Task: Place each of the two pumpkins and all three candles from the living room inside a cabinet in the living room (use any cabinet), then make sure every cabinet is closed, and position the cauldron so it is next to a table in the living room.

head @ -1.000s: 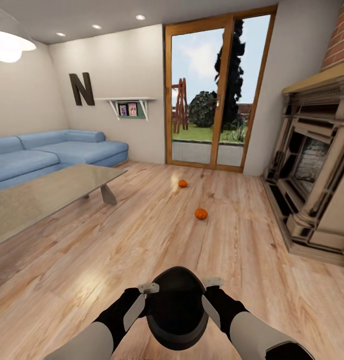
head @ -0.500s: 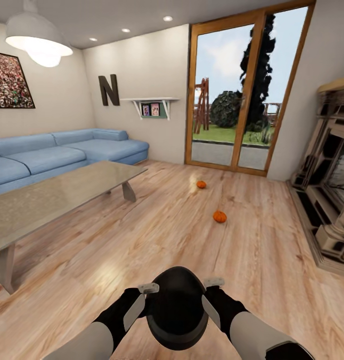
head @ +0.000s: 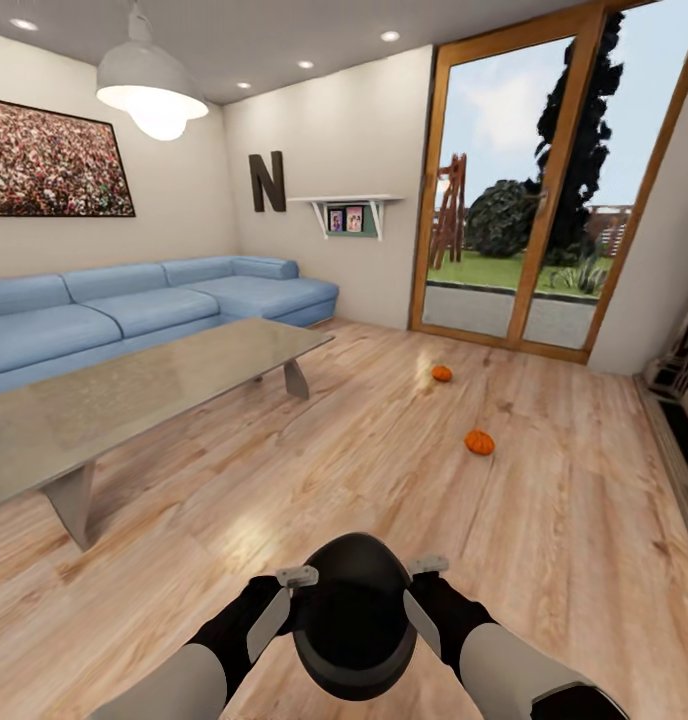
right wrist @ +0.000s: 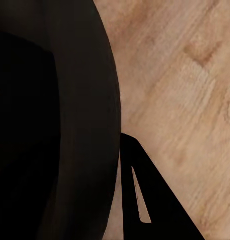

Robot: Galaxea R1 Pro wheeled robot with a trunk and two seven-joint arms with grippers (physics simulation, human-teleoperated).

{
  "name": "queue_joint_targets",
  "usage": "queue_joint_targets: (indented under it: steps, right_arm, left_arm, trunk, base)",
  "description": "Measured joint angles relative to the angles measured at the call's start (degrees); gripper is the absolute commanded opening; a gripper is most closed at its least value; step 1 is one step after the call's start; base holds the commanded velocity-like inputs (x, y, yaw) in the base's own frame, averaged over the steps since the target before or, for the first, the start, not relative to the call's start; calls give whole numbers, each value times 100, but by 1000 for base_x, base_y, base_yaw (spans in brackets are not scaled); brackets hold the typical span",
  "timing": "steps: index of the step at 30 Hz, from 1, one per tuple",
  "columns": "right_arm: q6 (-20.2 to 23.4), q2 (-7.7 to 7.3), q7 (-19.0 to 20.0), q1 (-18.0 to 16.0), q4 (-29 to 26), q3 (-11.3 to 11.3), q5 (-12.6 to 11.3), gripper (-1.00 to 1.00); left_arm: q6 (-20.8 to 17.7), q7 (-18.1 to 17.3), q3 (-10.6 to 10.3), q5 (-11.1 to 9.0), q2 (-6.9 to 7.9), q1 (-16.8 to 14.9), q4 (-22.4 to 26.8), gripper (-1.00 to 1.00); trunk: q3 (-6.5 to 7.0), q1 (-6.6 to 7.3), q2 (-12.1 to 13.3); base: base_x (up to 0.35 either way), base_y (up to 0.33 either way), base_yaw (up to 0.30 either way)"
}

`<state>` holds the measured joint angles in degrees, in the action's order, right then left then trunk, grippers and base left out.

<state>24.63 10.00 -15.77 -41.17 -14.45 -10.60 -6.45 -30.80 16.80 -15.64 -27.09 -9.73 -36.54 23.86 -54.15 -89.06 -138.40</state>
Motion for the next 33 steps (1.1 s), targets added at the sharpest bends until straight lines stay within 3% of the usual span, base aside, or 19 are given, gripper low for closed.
queue_joint_targets:
  steps: [33]
  right_arm:
    - [27,0,0,0,-21,6,20,-100]
  left_arm:
    - [-5,-13,60,36,-8,0,-1,-100]
  trunk:
    - [0,0,0]
  base:
    - [0,0,268]
